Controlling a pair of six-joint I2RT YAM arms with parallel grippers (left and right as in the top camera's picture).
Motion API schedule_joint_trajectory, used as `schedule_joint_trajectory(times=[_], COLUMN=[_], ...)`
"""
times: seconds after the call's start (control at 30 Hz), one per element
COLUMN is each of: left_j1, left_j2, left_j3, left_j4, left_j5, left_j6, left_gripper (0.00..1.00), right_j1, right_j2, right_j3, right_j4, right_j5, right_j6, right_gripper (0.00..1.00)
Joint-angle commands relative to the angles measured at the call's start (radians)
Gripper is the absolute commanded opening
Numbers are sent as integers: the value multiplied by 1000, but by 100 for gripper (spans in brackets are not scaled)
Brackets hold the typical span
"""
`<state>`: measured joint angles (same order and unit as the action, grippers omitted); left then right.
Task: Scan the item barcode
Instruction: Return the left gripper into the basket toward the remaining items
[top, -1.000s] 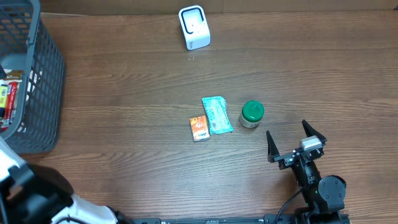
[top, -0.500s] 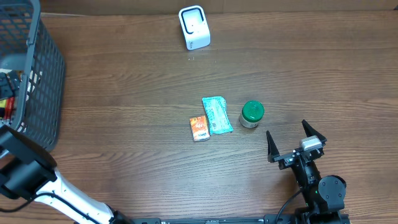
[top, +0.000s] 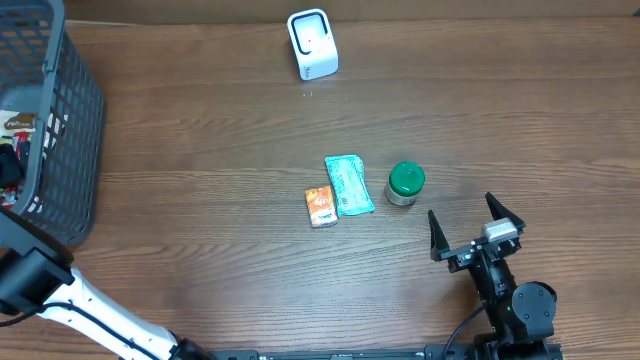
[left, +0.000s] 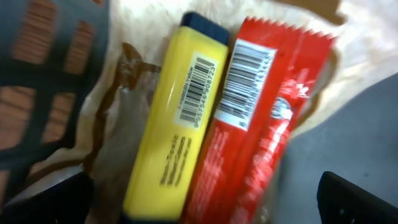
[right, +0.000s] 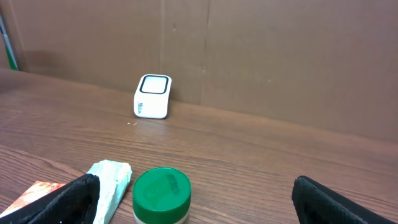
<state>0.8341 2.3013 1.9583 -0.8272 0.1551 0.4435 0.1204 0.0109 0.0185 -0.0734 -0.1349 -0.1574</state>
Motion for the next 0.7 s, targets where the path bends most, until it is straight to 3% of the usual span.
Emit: schedule_joint_trajectory(times=[0.0,0.1,0.17,0.23,0.27,0.37,0.5,0.6,0.67], left_j1=[0,0,0,-2,-3,-3,-3,-4,-4], left_j2=[60,85,103,113,114,114,114,114,113], left_j3=[2,2,2,2,2,2,2,2,2], left_j4=[18,13,-7,-29,-44,-62,-84,-89,-89], left_j5=[59,60,59,60,60,60,60,60,60], left_j6=[36,35,36,36,35,35,26,23,19], left_gripper=[100,99,90,77,64,54,18,4,4], right_j1=[2,2,2,2,2,2,2,2,2], right_j2=[-7,-7,-7,-7,-7,-7,-7,-7,-7], right_j3=[-11,-11,-11,-11,-11,-11,-11,-11,-11], right_j4=[3,3,3,3,3,3,3,3,3], right_j5=[-8,-8,-8,-8,-8,-8,-8,-8,-8], right_j6=[-1,-1,-1,-1,-1,-1,-1,-1,-1], right_gripper=[100,100,100,100,100,100,100,100,100])
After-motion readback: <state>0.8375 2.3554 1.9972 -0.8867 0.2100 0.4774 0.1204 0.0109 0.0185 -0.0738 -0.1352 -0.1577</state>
